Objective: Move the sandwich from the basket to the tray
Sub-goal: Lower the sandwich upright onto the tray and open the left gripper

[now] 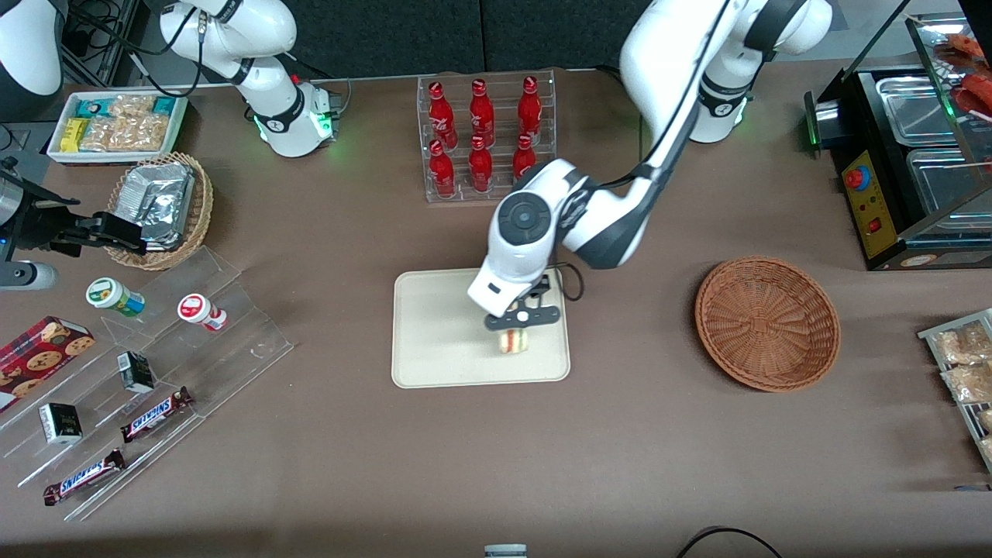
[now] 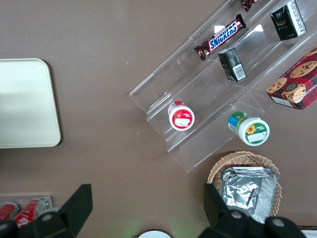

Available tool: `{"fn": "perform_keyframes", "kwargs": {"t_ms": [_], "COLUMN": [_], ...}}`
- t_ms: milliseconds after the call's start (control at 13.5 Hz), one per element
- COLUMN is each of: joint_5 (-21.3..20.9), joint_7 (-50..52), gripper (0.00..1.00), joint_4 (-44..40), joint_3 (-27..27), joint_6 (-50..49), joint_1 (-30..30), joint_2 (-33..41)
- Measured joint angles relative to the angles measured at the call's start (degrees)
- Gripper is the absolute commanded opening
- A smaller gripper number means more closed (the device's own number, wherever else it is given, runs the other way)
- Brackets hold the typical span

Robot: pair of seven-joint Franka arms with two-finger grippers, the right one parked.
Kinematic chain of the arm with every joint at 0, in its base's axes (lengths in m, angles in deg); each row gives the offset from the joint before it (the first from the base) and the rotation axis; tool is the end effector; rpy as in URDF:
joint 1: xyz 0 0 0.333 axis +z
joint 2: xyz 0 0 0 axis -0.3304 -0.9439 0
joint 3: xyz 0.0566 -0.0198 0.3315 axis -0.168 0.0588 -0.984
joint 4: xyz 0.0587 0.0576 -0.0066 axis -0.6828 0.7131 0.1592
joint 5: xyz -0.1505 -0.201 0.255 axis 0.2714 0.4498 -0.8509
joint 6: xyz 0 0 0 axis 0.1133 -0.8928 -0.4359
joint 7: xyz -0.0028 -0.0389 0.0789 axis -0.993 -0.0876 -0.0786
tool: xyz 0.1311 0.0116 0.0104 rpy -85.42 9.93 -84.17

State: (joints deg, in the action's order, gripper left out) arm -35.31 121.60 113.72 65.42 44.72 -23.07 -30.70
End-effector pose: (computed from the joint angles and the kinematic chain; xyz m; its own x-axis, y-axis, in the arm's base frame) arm 0.5140 -0.5004 0.3034 0.9951 0.0906 -0.0390 0.0929 -0.9938 0.0612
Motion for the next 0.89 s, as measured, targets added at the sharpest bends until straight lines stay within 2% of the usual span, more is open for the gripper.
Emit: {"fn": "perform_keyframes", "kwargs": {"t_ms": [221,443,517,591,664,738,886], "joint_5": [-1.2,-1.4,-1.5,-1.5,-1.5,-1.5,-1.6], "joint_7": [0.0,-0.3,-0.3,-0.3,-0.3,-0.3,-0.2], "gripper": [0.14,0.19,0.27,0.52,0.97,1.00,1.00], "joint_4": [-0.8,-1.0,-1.2,-1.5,-1.8,-2.0,-2.8], "joint_3": [-0.1,-0.1,-0.1,-0.1,-0.1,-0.1,-0.1], "joint_6": [3.1,6.7,7.9,8.6,8.7,8.8,9.0], "joint_1": [-1.9,-2.5,-2.6,-2.7,-2.8,-2.9,-3.0], "joint_2": [-4.1,-7.6,-8.5,-9.0,-9.2,-9.2,-9.2]}}
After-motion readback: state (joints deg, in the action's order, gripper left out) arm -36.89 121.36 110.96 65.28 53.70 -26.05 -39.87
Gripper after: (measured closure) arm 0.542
